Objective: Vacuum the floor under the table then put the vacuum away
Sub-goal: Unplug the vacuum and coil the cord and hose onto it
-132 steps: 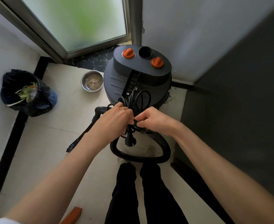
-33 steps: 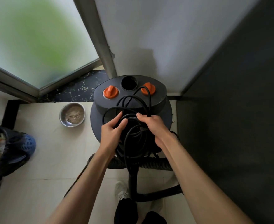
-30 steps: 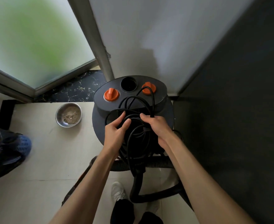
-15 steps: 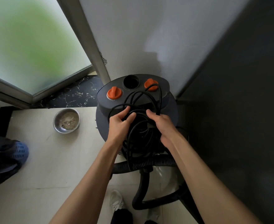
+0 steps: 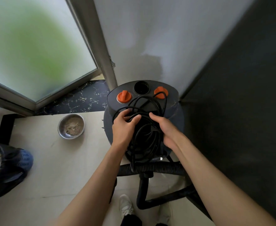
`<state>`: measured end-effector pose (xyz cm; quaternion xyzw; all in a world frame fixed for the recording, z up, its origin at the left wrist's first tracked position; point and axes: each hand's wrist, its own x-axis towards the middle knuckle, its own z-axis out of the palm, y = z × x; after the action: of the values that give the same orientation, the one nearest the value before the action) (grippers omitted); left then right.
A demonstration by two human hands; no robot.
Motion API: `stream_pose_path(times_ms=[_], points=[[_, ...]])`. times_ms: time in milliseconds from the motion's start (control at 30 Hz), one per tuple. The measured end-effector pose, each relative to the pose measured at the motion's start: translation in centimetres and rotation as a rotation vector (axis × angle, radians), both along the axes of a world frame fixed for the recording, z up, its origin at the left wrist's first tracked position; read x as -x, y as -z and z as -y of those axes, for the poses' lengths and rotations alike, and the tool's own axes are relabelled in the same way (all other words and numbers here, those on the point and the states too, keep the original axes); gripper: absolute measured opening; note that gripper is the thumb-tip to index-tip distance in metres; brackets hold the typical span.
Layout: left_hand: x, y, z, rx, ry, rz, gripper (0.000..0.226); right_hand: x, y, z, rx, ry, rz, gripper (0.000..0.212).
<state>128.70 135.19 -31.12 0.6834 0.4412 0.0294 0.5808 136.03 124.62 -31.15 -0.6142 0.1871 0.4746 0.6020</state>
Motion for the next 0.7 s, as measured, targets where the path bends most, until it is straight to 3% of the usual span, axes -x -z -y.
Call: stream_pose_path(times_ms=[67, 200, 367, 700], points=[[0.4, -0.1, -0.5, -0.075, -0.044, -0.038, 0.036, 0.3, 0.0, -0.8, 0.048, 0.004, 0.042, 0.038], [0.9, 0.4, -1.4, -0.248, 0.129, -0.149, 0.036, 0.9, -0.1, -2.3, 0.131, -0.033, 0.091, 0.051], [0.8, 0.8, -1.5, -0.194, 0.211, -0.181, 0.063, 0.4, -0.2, -2.9, 0.245, -0.095, 0.162, 0.060], [-2.1, 1.8, -2.8, -0.178, 0.214, -0.058, 0.062, -3.0, 0.4, -3.9, 0.307, -0.034, 0.242, 0.054]])
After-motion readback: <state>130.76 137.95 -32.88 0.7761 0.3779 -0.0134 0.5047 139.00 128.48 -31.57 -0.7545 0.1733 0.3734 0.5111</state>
